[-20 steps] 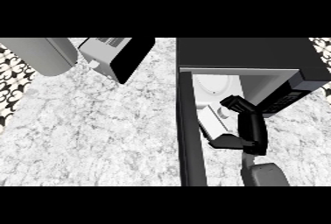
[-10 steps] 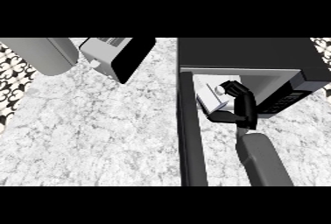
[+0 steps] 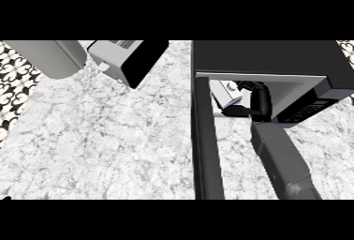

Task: Pick up the milk, place it into the microwave and close the microwave

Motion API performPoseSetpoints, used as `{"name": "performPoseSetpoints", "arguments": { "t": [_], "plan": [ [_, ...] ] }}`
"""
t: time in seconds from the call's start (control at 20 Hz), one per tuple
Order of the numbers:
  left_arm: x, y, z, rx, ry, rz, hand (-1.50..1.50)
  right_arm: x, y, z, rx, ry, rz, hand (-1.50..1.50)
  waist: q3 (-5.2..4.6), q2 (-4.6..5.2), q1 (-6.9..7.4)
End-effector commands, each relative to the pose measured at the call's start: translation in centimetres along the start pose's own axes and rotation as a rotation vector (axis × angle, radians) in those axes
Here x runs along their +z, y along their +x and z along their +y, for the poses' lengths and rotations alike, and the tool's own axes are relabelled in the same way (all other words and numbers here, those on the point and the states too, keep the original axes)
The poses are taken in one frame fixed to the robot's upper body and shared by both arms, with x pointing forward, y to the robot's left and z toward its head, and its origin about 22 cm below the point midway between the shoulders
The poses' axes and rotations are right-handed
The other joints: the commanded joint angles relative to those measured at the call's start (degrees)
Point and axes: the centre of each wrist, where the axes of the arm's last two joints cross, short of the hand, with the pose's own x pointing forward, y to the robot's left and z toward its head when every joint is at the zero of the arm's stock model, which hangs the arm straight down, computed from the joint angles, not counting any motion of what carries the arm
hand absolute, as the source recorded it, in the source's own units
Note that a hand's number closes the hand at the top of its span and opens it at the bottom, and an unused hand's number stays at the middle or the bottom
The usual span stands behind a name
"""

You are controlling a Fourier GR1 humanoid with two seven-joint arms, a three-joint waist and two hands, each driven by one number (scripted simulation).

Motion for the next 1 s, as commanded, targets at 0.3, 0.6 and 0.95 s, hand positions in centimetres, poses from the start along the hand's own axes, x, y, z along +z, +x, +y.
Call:
{"name": "performPoseSetpoints", "arguments": {
  "t": [0.3, 0.6, 0.95],
  "plan": [
    [-0.9, -0.4, 1.6, 0.01, 0.001, -0.005, -1.5, -3.6, 1.2, 1.1, 0.24, -0.018, -0.102, 1.5, -0.01, 0.34, 0.76],
    [-0.9, -1.1, 2.7, 0.019, -0.012, 0.01, -1.5, -4.8, 2.2, 2.2, 0.49, -0.034, -0.193, 1.5, -0.04, 0.51, 1.42],
    [-1.7, -0.8, 1.4, 0.026, -0.026, -0.005, -1.5, -6.5, 2.8, -0.6, 0.563, -0.195, -0.128, 1.5, 0.1, 1.3, 2.66]
  ]
}}
